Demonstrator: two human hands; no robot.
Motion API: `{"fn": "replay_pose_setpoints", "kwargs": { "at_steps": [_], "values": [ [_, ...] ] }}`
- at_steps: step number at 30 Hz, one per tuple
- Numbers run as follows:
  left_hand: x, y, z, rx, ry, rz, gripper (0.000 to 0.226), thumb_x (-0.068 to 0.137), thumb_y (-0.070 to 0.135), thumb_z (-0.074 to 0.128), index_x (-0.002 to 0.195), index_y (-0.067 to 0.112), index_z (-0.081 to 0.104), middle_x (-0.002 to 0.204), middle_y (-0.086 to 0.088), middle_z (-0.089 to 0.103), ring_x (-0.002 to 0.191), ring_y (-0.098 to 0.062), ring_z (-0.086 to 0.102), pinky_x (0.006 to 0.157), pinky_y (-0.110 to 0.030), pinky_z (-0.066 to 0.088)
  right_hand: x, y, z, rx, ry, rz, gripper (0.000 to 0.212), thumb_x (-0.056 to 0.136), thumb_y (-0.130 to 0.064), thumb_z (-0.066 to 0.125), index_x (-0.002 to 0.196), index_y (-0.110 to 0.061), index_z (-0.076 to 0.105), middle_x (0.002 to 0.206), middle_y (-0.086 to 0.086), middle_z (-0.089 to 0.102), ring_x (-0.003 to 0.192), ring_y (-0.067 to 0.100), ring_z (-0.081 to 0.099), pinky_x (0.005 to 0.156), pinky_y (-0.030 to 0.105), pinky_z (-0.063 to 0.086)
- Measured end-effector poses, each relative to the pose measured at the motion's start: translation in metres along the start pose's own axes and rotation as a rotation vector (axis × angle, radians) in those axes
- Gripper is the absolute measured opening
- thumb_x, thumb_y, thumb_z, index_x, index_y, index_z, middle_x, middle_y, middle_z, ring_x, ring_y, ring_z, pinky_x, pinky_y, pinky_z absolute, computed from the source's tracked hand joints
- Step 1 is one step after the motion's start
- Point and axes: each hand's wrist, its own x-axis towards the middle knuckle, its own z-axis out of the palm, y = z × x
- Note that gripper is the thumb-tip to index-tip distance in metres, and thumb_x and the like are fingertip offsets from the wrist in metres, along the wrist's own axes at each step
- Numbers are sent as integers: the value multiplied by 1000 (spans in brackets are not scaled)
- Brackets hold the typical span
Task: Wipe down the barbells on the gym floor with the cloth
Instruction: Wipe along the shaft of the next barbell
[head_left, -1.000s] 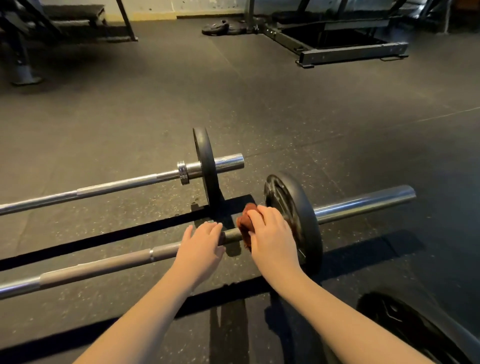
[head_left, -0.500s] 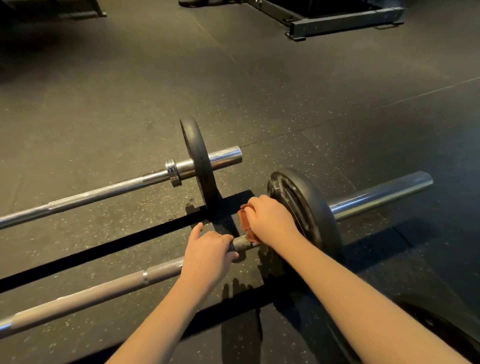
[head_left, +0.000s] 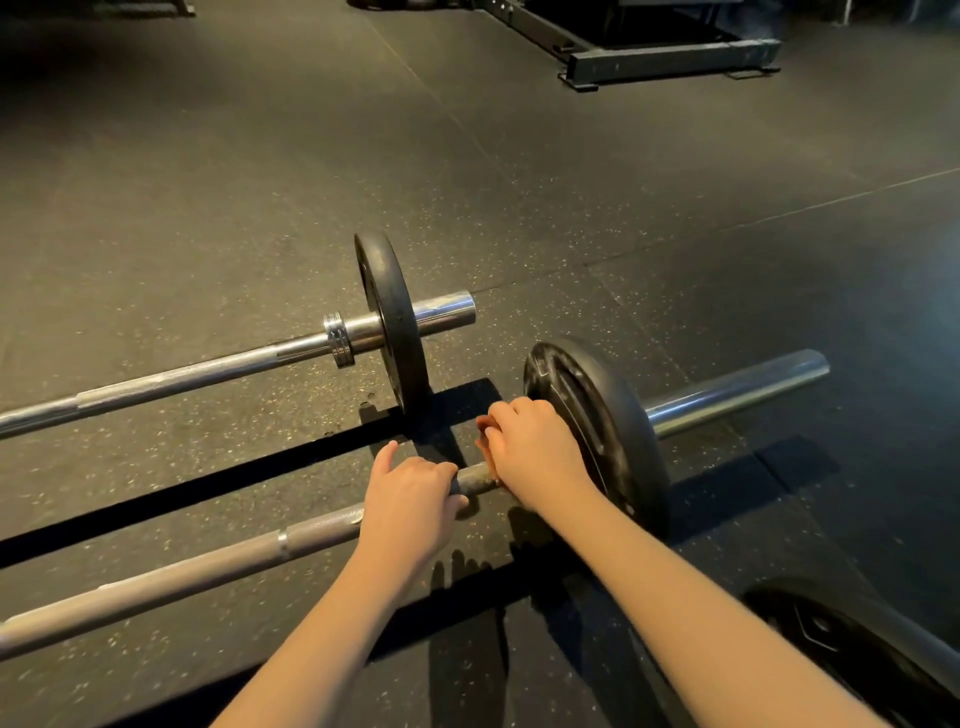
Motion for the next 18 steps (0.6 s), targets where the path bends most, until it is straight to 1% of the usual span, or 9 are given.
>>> {"fn": "replay_pose_setpoints", "kwargs": {
  "at_steps": [2, 4, 5, 7, 9, 11, 13, 15, 18],
  "values": [
    [-2, 1, 0, -1, 10, 0, 24, 95, 43, 49, 110, 29, 61, 106, 10, 65, 112, -11, 54, 116, -37, 7, -44, 1, 16, 7, 142, -32, 36, 93, -30, 48, 128, -20, 49, 135, 7, 49, 130, 26, 44, 107, 38, 40],
    [-4, 2, 0, -8, 32, -6, 24, 95, 43, 48, 111, 29, 60, 107, 9, 65, 112, -11, 54, 117, -38, 7, -77, 5, 28, -48, 187, -61, 56, 84, -24, 62, 136, -19, 43, 146, 14, 41, 139, 34, 36, 108, 45, 38],
    [-6, 3, 1, -13, 45, -10, 24, 95, 42, 48, 112, 29, 60, 108, 9, 65, 113, -11, 53, 117, -38, 7, -75, 9, 30, -84, 202, -83, 60, 80, -23, 67, 136, -18, 44, 145, 14, 42, 137, 35, 38, 105, 46, 41],
    [-7, 3, 1, -22, 64, -16, 23, 96, 42, 48, 111, 29, 60, 108, 9, 65, 113, -11, 54, 117, -39, 7, -51, 6, 21, -129, 232, -125, 47, 84, -26, 66, 128, -19, 53, 132, 9, 53, 125, 31, 49, 98, 43, 47],
    [-7, 3, 2, -27, 69, -20, 22, 96, 41, 48, 109, 29, 59, 108, 9, 64, 114, -11, 53, 117, -40, 7, -22, -5, 8, -117, 197, -113, 30, 95, -32, 52, 123, -22, 55, 122, 2, 57, 115, 22, 51, 94, 35, 44],
    [-6, 0, 4, -53, 51, -28, 23, 96, 42, 48, 113, 29, 57, 114, 9, 63, 122, -12, 48, 117, -42, 5, -12, -7, 7, -85, 155, -78, 26, 98, -33, 46, 120, -23, 55, 122, -1, 57, 118, 19, 48, 102, 36, 39],
    [-9, -2, 5, -106, 22, -20, 30, 97, 40, 46, 126, 31, 50, 129, 10, 57, 137, -13, 33, 117, -46, 0, -26, -5, 12, -92, 155, -113, 25, 92, -28, 55, 116, -23, 58, 126, 0, 56, 127, 22, 44, 113, 42, 32],
    [-16, -8, 6, -146, 21, -10, 42, 99, 38, 44, 140, 31, 39, 143, 11, 45, 145, -13, 19, 118, -46, -5, -49, 0, 21, -131, 183, -200, 34, 82, -21, 66, 116, -19, 61, 133, 4, 54, 133, 27, 43, 114, 46, 32],
    [-31, -26, 10, -189, 100, -52, 49, 97, 36, 48, 144, 26, 38, 147, 8, 43, 145, -13, 21, 117, -43, -4, -51, 3, 24, -138, 242, -244, 41, 77, -15, 73, 117, -15, 64, 129, 6, 58, 127, 27, 50, 109, 43, 39]
  ]
}}
